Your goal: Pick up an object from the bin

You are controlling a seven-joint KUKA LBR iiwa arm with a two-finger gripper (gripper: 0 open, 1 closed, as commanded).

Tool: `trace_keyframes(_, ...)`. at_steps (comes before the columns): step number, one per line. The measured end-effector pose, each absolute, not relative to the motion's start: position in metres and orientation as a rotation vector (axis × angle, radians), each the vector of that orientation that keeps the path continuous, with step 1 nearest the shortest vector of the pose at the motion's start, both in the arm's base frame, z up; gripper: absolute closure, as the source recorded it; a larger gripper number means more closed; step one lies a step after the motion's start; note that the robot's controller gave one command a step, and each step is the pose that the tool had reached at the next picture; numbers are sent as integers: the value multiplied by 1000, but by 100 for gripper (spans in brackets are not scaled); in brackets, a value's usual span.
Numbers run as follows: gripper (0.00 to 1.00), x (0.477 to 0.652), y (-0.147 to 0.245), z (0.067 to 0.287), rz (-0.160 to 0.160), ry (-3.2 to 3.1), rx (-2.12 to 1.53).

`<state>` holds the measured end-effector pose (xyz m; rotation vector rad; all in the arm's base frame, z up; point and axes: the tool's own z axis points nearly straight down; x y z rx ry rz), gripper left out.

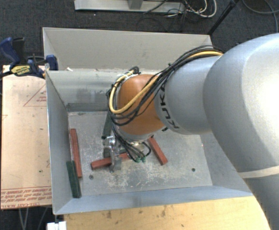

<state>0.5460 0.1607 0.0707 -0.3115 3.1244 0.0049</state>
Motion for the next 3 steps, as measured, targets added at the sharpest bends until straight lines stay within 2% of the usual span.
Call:
trace_keyframes(1,100,571,155,191,2,3110,-424)
trace_keyframes(2,100,571,155,191,2,3110,-424)
trace_keyframes(3,100,554,172,237,-1,3115,-443)
